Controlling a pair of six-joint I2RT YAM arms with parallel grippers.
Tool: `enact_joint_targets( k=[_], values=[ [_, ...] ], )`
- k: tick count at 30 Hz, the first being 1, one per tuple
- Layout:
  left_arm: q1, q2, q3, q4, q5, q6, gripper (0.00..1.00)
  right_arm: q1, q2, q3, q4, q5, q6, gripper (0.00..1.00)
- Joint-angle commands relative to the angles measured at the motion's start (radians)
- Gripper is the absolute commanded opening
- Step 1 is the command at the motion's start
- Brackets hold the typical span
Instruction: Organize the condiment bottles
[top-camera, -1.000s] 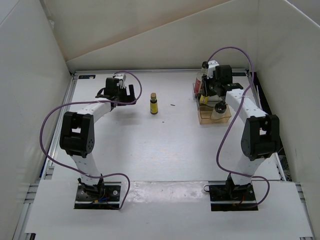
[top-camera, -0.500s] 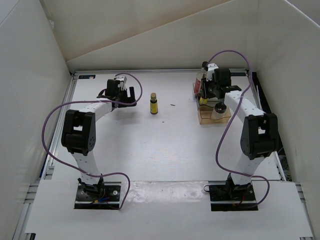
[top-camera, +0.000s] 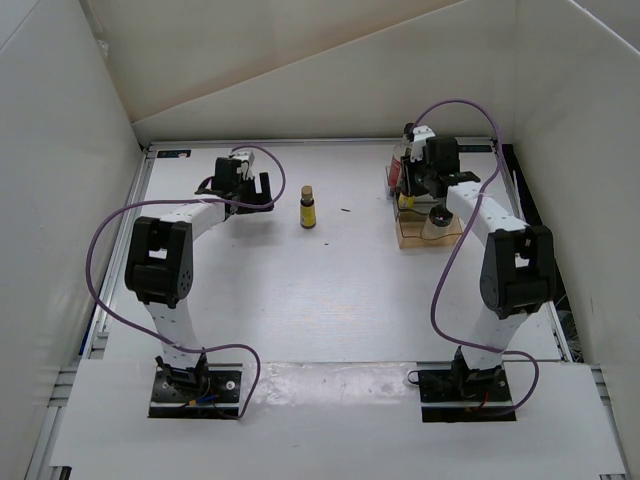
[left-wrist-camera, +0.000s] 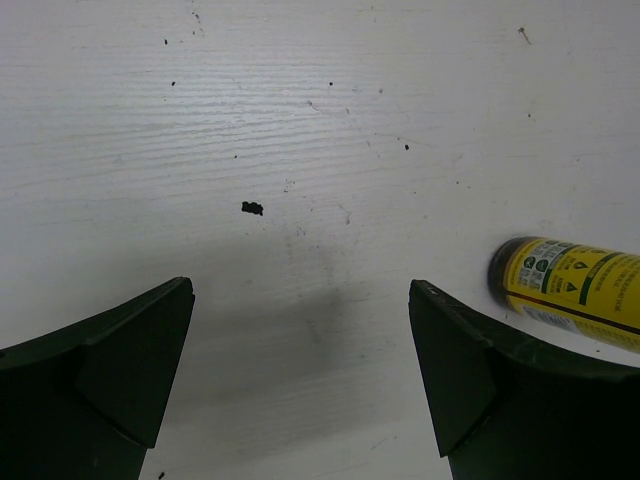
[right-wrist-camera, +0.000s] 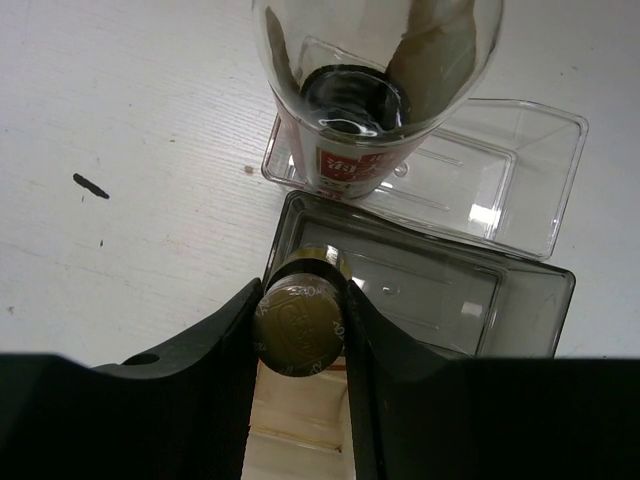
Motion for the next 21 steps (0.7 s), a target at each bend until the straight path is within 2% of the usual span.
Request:
enact_joint_targets(
  k=[1, 4, 5, 9, 11, 15, 16, 21],
  values=[
    [0.002, -0.005, 0.029, 0.002, 0.005, -0.004, 1.0, 0.009, -0.013, -0.004, 0.069, 0.027, 0.004, 0.24],
    [0.002, -0.006, 0.031, 0.002, 0.01, -0.004, 1.0, 0.014, -0.021, -0.004, 0.067, 0.032, 0.004, 0.32],
    [-0.001, -0.005, 0.031, 0.002, 0.007, -0.005, 1.0, 0.012, -0.021, -0.001, 0.067, 0.03, 0.002, 0.41],
    [0.0, -0.014, 0.026, 0.002, 0.008, -0.004, 1.0, 0.019, -0.033, -0.01, 0.075, 0.066, 0.004, 0.46],
    [0.0, -0.017, 0.025, 0.004, 0.007, -0.004, 1.0, 0.019, -0.041, -0.01, 0.069, 0.076, 0.001, 0.6],
    [-0.001, -0.025, 0.024, 0.005, 0.01, -0.004, 1.0, 0.025, -0.055, -0.024, 0.076, 0.09, 0.001, 0.61],
    [-0.003, -0.026, 0.023, 0.002, 0.01, -0.005, 1.0, 0.026, -0.059, -0.029, 0.085, 0.099, -0.002, 0.69],
    [-0.003, -0.034, 0.028, 0.002, 0.016, -0.005, 1.0, 0.04, -0.108, -0.039, 0.099, 0.159, -0.031, 0.7]
  ],
)
